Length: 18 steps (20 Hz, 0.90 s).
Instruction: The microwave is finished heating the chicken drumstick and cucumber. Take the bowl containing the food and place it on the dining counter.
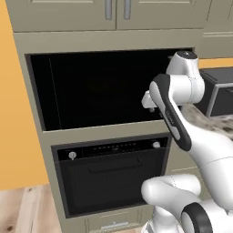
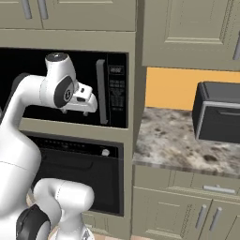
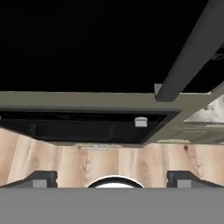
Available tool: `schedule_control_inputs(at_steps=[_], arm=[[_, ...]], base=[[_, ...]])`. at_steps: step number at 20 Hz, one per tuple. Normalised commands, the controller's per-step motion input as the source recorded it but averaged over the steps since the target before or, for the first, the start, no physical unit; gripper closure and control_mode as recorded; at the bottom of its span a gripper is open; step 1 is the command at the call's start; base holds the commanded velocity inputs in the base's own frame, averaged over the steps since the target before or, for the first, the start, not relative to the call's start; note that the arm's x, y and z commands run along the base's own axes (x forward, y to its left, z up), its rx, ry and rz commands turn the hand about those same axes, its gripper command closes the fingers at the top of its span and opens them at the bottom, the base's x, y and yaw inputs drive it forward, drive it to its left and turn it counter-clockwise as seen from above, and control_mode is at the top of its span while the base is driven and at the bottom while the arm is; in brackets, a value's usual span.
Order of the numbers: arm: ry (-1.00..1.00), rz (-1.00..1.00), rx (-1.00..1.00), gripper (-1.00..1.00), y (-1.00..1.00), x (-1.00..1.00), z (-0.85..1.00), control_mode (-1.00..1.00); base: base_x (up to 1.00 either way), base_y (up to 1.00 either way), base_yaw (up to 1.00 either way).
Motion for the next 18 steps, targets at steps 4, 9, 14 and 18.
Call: schedule_control_inputs(at_steps=[4, 9, 14, 18], arm=[[0.00, 0.00, 0.00, -1.00, 0.00, 0.00, 0.00, 1.00], [0.00, 0.00, 0.00, -1.00, -0.02, -0.02, 0.01, -1.00], [-0.27, 0.00, 0.00, -1.00, 0.00, 0.10, 0.19, -1.00], [-0.37, 0.00, 0.00, -1.00, -0.28, 0.44, 0.37, -1.00]], base=[[-0.30, -0.10, 0.00], [0.00, 0.00, 0.00], [0.00, 0.00, 0.00], [0.00, 0.00, 0.00]])
